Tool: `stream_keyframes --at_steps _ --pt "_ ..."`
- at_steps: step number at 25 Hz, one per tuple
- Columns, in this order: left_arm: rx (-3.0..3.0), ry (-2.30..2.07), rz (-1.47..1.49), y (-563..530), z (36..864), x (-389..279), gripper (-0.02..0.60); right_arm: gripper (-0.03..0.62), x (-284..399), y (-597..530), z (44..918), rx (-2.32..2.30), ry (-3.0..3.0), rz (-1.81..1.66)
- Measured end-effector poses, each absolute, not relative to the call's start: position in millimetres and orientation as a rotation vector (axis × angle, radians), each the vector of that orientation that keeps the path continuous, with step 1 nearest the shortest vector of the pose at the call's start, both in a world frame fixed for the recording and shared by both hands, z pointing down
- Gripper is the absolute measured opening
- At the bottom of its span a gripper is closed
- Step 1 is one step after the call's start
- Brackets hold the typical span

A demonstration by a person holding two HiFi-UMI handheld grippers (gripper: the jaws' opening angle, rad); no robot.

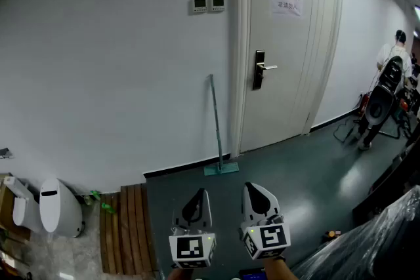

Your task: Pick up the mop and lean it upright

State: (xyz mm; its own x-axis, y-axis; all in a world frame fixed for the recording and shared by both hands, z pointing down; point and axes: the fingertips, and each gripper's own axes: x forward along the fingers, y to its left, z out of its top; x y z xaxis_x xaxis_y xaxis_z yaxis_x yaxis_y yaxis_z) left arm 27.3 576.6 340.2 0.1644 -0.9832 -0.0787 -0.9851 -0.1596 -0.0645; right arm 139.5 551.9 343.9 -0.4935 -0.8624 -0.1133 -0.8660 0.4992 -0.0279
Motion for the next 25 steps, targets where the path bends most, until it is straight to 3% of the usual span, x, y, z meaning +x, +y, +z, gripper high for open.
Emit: stream_keyframes --at_steps 25 --pt "-2.296 2.034 0.038 573 360 86 0.014 0.015 199 535 361 -1.476 2.634 -0.025"
